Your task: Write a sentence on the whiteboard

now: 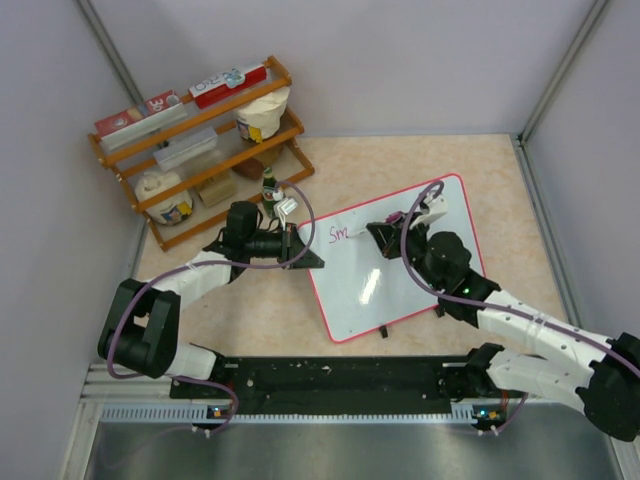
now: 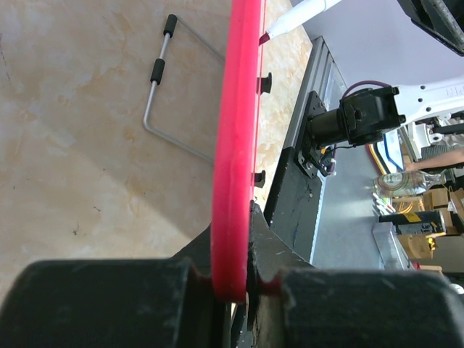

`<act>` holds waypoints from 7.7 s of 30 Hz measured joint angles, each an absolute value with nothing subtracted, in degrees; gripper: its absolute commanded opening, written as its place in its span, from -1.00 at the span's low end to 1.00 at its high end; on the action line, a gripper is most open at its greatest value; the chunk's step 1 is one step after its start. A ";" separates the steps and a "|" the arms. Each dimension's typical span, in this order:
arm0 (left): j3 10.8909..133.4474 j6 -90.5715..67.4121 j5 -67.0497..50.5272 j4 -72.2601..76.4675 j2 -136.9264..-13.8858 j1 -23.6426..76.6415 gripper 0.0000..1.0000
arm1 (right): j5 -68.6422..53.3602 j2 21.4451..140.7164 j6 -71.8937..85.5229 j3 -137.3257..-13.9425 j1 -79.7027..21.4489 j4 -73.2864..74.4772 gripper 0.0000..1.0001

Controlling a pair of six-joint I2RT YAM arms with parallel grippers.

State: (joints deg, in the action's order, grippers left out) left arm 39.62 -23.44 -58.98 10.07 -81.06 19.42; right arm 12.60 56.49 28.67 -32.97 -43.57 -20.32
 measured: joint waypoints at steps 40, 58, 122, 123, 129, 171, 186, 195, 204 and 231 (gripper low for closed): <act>39.72 -23.44 -58.78 10.72 -80.99 20.01 -1.00 | 9.80 58.24 28.10 -39.48 -40.27 -14.06 -1.00; 39.72 -23.46 -58.67 10.68 -80.99 20.01 -1.00 | 8.93 55.66 28.12 -35.51 -40.27 -15.53 -1.00; 39.77 -23.46 -58.54 10.79 -80.99 20.25 -1.00 | 8.88 57.06 28.60 -41.19 -36.95 -13.58 -1.00; 39.77 -23.44 -58.54 10.81 -80.99 20.25 -1.00 | 8.91 57.06 28.58 -41.19 -36.93 -13.58 -1.00; 39.77 -23.46 -58.57 10.81 -80.97 20.27 -1.00 | 8.40 57.87 28.60 -41.32 -36.42 -13.30 -1.00; 39.75 -23.49 -58.28 10.70 -80.86 20.32 -1.00 | 5.19 55.57 30.30 -36.49 -35.70 -14.02 -1.00; 39.75 -23.46 -58.28 10.70 -80.86 20.34 -1.00 | 5.26 54.11 30.52 -35.24 -35.70 -13.37 -1.00; 39.77 -23.46 -58.28 10.70 -80.86 20.34 -1.00 | 5.91 54.04 30.50 -35.40 -35.70 -13.04 -1.00; 39.77 -23.46 -58.30 10.74 -80.86 20.40 -1.00 | 7.03 53.32 29.89 -36.05 -35.70 -12.01 -1.00; 39.77 -23.46 -58.28 10.76 -80.86 20.43 -1.00 | 7.31 55.48 29.19 -38.85 -35.44 -11.07 -1.00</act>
